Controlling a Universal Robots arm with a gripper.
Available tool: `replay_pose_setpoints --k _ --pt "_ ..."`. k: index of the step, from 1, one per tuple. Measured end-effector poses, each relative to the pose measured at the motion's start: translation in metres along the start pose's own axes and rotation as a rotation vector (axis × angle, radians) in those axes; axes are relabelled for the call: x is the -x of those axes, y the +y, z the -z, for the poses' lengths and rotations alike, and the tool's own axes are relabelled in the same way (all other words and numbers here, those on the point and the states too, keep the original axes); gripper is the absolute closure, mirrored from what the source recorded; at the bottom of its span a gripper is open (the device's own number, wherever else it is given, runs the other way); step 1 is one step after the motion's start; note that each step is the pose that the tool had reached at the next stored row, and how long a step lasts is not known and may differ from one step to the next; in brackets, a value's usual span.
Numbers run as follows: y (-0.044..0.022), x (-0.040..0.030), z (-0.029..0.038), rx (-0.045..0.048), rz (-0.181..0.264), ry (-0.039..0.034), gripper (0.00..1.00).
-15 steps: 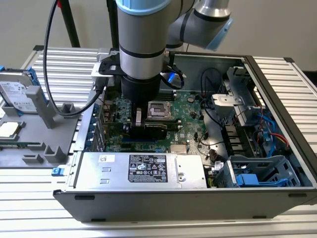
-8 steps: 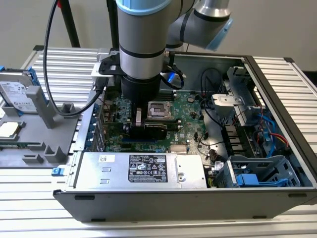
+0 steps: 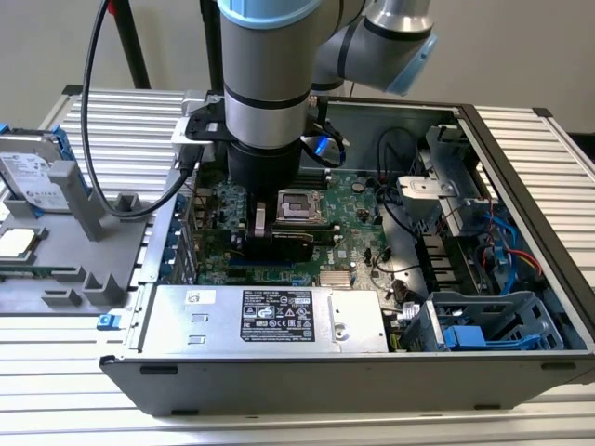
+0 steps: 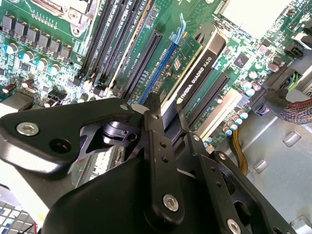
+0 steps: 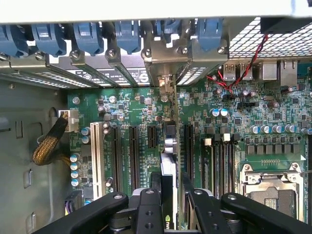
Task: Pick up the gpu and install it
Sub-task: 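Insert the gpu into the slot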
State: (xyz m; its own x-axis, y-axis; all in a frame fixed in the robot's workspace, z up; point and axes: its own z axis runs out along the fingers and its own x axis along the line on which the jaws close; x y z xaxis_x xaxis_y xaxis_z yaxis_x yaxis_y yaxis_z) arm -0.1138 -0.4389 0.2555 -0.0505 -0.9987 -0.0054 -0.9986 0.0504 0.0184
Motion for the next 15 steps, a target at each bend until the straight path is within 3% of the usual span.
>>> replay_pose_setpoints --k 15 --pt "0.0000 0.0000 -0.0024 0.0010 0.000 0.0003 1.00"
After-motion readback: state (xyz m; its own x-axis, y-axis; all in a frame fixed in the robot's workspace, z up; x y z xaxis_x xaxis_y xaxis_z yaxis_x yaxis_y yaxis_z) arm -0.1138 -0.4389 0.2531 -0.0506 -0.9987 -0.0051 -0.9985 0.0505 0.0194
